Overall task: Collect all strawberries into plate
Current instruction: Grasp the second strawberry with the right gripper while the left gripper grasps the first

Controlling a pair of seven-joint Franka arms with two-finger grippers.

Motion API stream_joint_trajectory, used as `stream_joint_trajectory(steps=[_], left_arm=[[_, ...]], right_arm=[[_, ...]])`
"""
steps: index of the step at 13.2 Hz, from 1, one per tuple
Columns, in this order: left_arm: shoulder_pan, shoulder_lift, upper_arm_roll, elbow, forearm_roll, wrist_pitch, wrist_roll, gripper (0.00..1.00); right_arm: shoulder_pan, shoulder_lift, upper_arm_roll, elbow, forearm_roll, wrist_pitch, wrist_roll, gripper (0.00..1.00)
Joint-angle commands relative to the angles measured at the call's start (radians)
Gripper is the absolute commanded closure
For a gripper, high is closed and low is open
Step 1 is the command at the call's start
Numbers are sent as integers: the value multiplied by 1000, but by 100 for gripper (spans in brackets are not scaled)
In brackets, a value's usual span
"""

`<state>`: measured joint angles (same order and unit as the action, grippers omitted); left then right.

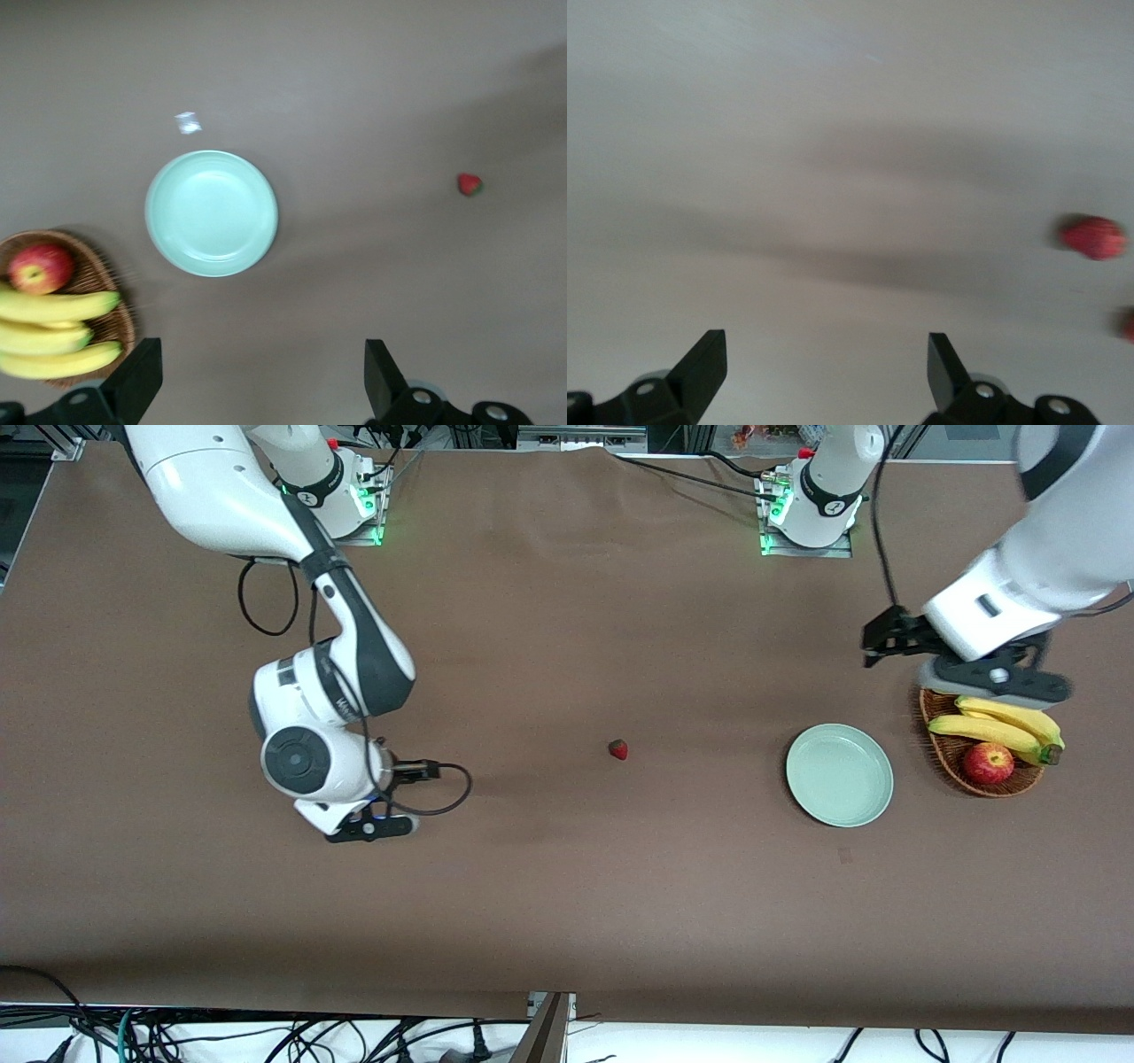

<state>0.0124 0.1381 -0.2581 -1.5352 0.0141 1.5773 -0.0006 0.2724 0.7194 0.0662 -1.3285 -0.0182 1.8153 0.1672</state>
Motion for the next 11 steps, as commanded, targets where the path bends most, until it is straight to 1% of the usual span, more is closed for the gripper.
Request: stream_joint_trajectory(steps=[1, 3, 4, 5, 6, 7, 8, 10, 11], left_arm=[[-81, 112, 3, 38, -23, 7, -12, 0], [-168, 187, 7, 23, -23, 151, -33, 0], [-204, 245, 7, 26, -16, 212, -62, 0], [-222, 321, 5, 30, -16, 302, -73, 0], [-226, 377, 5, 27, -25, 388, -72, 0], [-245, 403, 7, 27, -19, 442, -73, 0], [-281, 431, 10, 29, -14, 476, -75, 0], [-319, 480, 11, 24, -13, 501, -81, 0], [-359, 504, 19, 21, -3, 516, -129, 0]], right_arm=[[4, -38, -89, -92, -3, -8, -180, 0], [-4, -43, -156, -147, -2, 19, -317, 0], [-19, -60, -170, -194, 3, 45, -375, 0], [-42, -83, -181, -251, 3, 79, -421, 0], [-56, -104, -193, -305, 3, 119, -457, 0], [-64, -121, -212, -354, 3, 166, -484, 0], [-67, -130, -238, -398, 3, 217, -532, 0], [-74, -130, -288, -452, 13, 306, -635, 0], [-91, -130, -295, -478, 15, 353, -646, 0]])
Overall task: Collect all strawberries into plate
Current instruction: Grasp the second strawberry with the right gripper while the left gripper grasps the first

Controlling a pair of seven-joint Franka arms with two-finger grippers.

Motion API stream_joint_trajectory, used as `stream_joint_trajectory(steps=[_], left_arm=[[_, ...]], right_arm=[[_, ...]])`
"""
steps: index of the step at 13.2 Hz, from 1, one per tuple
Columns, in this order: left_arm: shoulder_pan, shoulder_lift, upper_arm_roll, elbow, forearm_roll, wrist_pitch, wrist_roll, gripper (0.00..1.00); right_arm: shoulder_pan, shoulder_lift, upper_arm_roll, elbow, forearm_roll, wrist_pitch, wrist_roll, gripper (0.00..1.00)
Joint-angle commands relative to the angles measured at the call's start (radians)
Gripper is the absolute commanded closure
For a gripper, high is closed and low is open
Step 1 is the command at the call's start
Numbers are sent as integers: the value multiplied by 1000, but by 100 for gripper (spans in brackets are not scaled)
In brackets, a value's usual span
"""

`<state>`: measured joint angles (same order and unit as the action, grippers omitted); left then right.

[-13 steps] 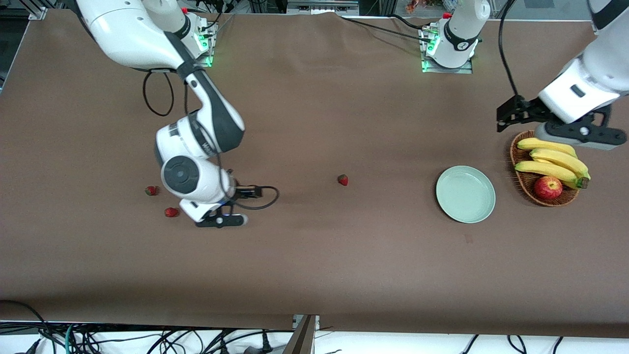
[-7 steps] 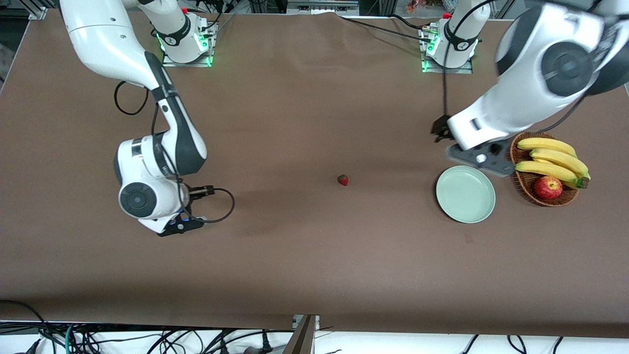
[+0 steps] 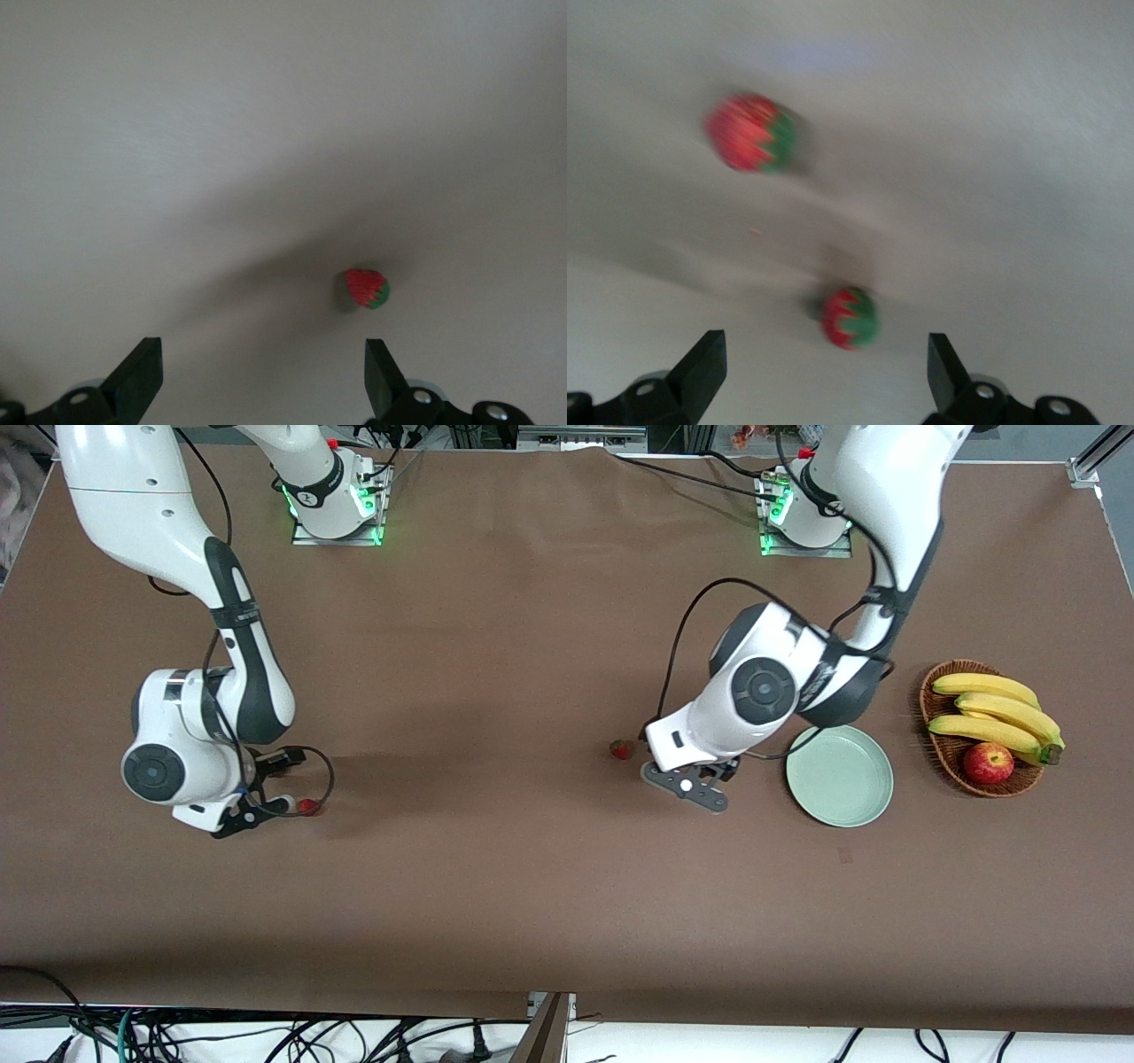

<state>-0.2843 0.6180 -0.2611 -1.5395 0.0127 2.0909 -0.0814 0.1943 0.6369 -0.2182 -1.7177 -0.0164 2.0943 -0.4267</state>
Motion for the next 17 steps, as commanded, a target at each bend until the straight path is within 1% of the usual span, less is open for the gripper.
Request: stream_joint_trajectory(steps=[1, 2, 3, 6, 7, 8, 9, 10, 12, 13, 14, 15, 16, 17], left_arm=[[-88, 34, 22, 22, 35, 4, -131, 0], [-120, 63, 20, 22, 112, 14, -218, 0], [-140, 89, 19, 21, 184, 50, -295, 0], [-188, 129, 17, 21, 208, 98, -437, 0], [-197, 141, 17, 19, 208, 98, -486, 0], [-213, 153, 17, 19, 208, 98, -541, 0], [-219, 160, 16, 19, 208, 100, -592, 0], [-226, 161, 16, 19, 208, 100, -629, 0], [-234, 164, 17, 19, 208, 98, -655, 0], [-239, 170, 17, 15, 208, 98, -655, 0], [-239, 169, 17, 4, 208, 98, -656, 0], [-237, 169, 17, 2, 210, 98, -653, 0], [-236, 170, 19, 4, 211, 98, -637, 0], [-233, 172, 20, 7, 220, 100, -618, 0]], right_arm=[[-18, -46, -10, -108, 21, 99, -52, 0], [-19, -43, -10, -109, 57, 104, -50, 0], [-19, -40, -10, -109, 93, 102, -40, 0], [-19, -26, -10, -109, 102, 127, -21, 2], [-19, -25, -10, -111, 101, 130, -21, 15], [-19, -22, -10, -109, 101, 130, -21, 34], [-19, -20, -10, -109, 101, 131, -21, 45], [-19, -19, -10, -109, 101, 133, -21, 47], [-19, -13, -10, -109, 101, 138, -21, 61], [-19, -13, -10, -111, 101, 144, -21, 71], [-18, -14, -10, -111, 101, 142, -21, 83], [-18, -14, -10, -109, 101, 139, -21, 93], [-18, -17, -9, -106, 101, 132, -21, 97], [-16, -26, 0, -100, 101, 128, -23, 99]])
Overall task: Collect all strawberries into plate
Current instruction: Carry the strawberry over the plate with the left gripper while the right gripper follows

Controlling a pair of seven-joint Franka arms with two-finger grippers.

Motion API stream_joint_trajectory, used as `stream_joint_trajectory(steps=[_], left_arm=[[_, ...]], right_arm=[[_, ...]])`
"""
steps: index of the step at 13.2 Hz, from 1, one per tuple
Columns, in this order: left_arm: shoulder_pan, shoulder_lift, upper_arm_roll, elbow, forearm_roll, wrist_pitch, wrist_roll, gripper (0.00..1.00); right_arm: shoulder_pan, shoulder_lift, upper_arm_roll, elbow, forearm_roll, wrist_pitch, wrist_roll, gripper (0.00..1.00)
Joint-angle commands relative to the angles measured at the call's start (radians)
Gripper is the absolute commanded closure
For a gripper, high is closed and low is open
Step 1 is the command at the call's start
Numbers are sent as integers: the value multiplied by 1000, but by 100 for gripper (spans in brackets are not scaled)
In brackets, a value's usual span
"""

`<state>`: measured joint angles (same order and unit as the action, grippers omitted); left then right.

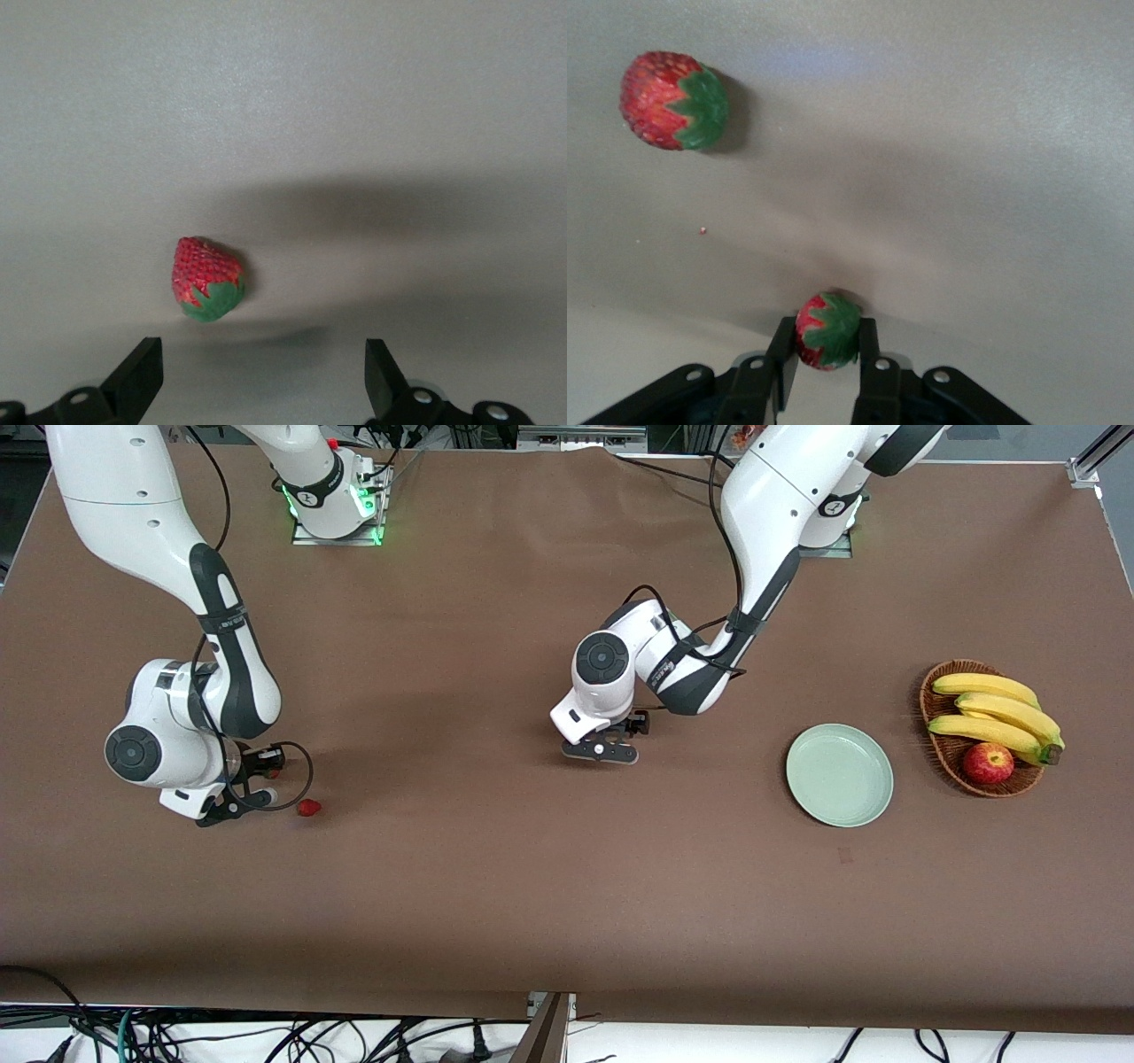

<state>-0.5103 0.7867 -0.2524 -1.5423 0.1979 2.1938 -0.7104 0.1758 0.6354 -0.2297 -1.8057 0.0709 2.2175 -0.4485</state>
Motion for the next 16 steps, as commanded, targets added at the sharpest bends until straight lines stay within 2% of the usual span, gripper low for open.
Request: stream_joint_trajectory(steps=[1, 2, 5, 6, 7, 9, 11, 12, 13, 16], left_arm=[[-4, 3, 12, 11, 76, -2, 41, 0], [2, 3, 12, 11, 116, -2, 72, 0], [7, 22, 13, 8, 130, 59, 88, 0], [7, 34, 13, 8, 132, 79, 89, 5], [7, 34, 13, 8, 133, 80, 89, 19], [10, 29, 13, 8, 140, 78, 118, 70], [12, 26, 13, 8, 141, 72, 126, 93], [13, 22, 13, 8, 141, 60, 135, 100], [18, 3, 15, 11, 141, 34, 172, 100], [100, -90, 10, 41, 126, -177, 390, 100]], right_arm=[[2, -45, 42, -5, 14, -1, -1, 99], [2, -58, 85, 2, 14, -25, 19, 99], [5, -66, 206, 23, 10, -48, 251, 98], [8, -66, 240, 23, 1, -45, 342, 98], [11, -66, 278, 31, -2, -42, 413, 98], [22, -57, 325, 52, -2, -41, 528, 98], [34, -54, 351, 58, 1, -36, 624, 98], [36, -53, 366, 61, 3, -35, 669, 98], [40, -42, 386, 77, 3, -33, 721, 98], [77, -2, 420, 143, 3, -26, 870, 98]])
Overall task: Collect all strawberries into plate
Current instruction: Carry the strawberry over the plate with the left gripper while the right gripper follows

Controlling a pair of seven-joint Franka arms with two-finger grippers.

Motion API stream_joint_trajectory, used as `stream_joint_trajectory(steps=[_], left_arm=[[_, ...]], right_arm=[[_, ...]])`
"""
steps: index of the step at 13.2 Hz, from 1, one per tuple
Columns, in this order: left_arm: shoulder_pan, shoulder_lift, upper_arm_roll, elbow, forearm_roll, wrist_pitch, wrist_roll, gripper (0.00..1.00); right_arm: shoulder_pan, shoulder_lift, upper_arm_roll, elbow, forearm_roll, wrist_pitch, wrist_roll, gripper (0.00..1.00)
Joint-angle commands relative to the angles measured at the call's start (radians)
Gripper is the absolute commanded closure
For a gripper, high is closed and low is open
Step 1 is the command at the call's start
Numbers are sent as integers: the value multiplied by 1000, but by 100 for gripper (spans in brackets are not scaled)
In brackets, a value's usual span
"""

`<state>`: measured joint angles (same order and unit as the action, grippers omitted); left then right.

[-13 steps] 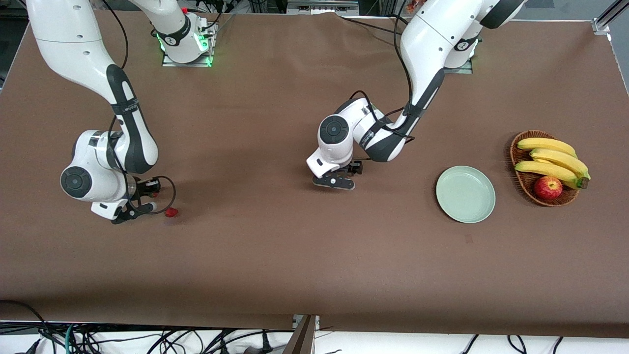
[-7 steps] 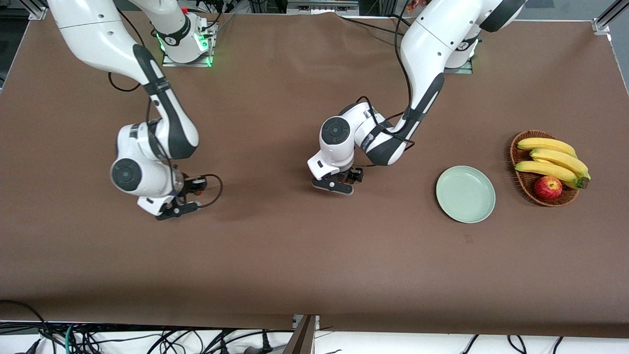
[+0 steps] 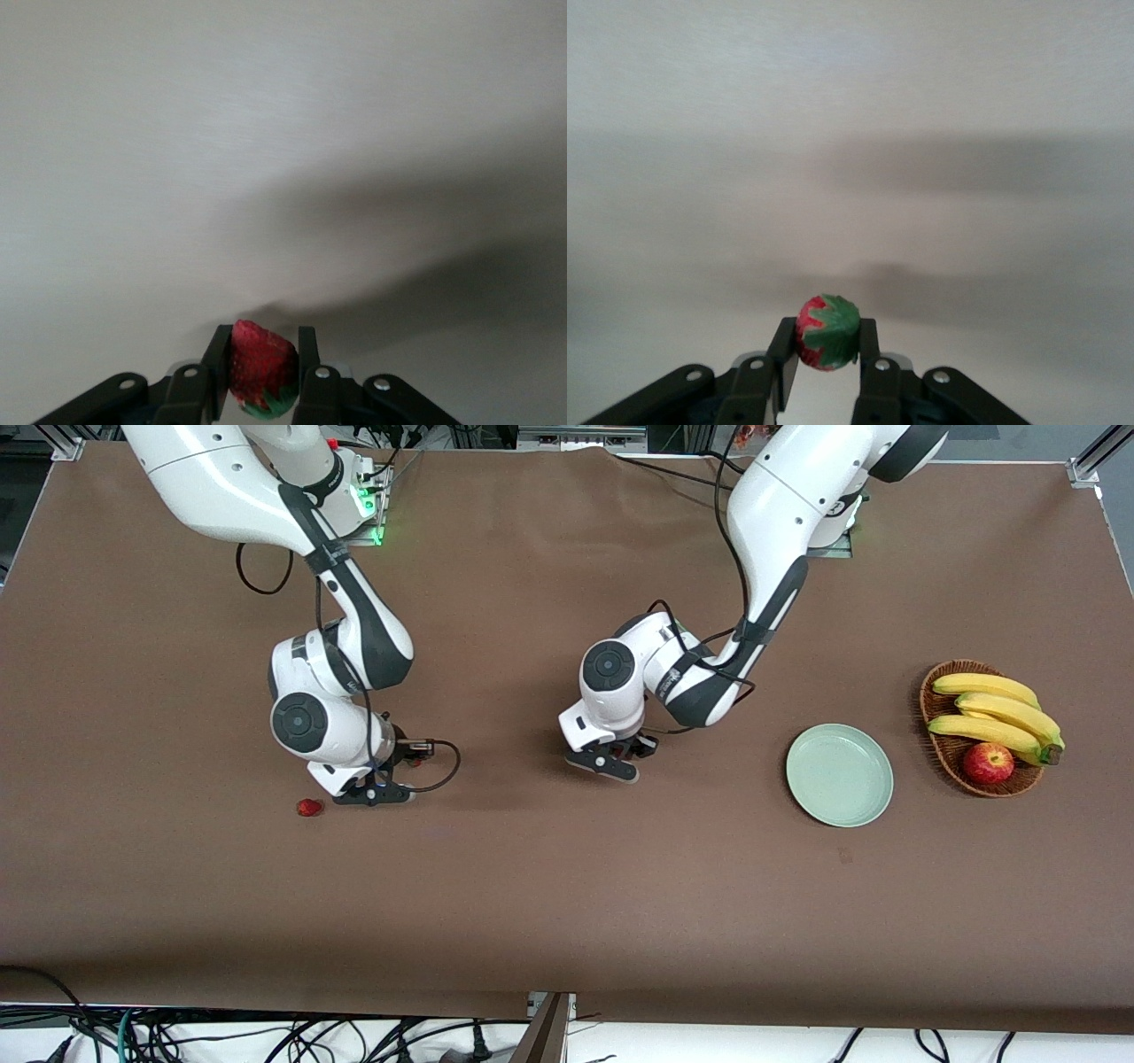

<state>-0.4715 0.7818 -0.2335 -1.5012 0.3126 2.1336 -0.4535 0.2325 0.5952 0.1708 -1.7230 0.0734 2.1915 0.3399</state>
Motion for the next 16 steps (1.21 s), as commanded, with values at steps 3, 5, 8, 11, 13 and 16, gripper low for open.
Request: stream_joint_trajectory(steps=[3, 5, 8, 11, 13, 16], left_arm=[[210, -205, -17, 18, -45, -282, 338, 100], [328, -211, -15, 24, -59, -285, 468, 99], [453, -205, -15, 10, -61, -288, 698, 99], [527, -150, -15, -34, -61, -282, 821, 97], [580, -112, -15, -82, -60, -271, 826, 98], [603, -98, -14, -180, -47, -154, 826, 94]], right_arm=[[105, 122, 33, 141, 8, 107, 219, 98], [175, 190, 33, 215, 6, 184, 371, 98], [261, 293, 33, 346, 6, 269, 571, 98], [344, 429, 33, 549, 3, 344, 717, 98], [369, 463, 35, 617, 5, 362, 748, 97], [415, 502, 49, 645, 5, 433, 781, 79]])
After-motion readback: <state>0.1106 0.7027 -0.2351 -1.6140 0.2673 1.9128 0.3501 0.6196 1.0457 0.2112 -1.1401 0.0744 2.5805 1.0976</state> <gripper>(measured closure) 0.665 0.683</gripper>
